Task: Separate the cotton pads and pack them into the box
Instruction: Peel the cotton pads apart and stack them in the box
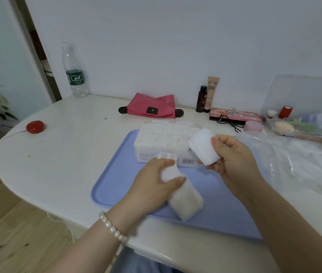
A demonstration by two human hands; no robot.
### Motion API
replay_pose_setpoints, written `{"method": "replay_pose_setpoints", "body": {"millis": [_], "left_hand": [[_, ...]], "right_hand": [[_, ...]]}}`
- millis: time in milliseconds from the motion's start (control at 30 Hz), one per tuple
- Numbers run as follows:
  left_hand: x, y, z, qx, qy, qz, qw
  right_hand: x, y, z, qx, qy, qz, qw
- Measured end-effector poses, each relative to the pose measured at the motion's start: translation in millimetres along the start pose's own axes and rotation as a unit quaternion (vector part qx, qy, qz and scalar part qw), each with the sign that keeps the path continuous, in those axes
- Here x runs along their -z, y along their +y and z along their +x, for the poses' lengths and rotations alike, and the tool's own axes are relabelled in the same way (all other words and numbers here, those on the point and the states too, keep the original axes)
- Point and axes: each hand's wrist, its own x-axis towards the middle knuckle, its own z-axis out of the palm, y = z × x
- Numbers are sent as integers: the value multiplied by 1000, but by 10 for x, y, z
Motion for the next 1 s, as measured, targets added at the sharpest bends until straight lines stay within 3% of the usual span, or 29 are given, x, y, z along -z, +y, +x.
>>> {"method": "replay_pose_setpoints", "body": {"millis": [67, 167, 300, 400, 500, 600, 833, 1000], "left_hand": [[31, 14, -19, -46, 69, 23, 996], [73, 92, -9, -83, 157, -82, 981], [42, 255, 5, -44, 82, -279, 956], [-59, 312, 2, -50, 32, -344, 937], [-95, 332, 20, -62, 41, -380, 922], [-92, 349, 50, -41, 18, -467, 883], [-153, 322, 55, -66, 47, -424, 902], [-137, 389, 13, -68, 30, -447, 891]], "right_hand": [[-18, -15, -12, 9, -17, 33, 999], [-53, -36, -51, 37, -47, 92, 994], [-124, -60, -150, 54, -97, 114, 987], [-161, -68, -193, 39, -115, 124, 985], [-149, -48, -172, 33, -91, 105, 990], [-119, -37, -146, 39, -53, 126, 990], [-175, -69, -191, 18, -16, 126, 992], [-203, 10, -195, 35, 12, 68, 997]]}}
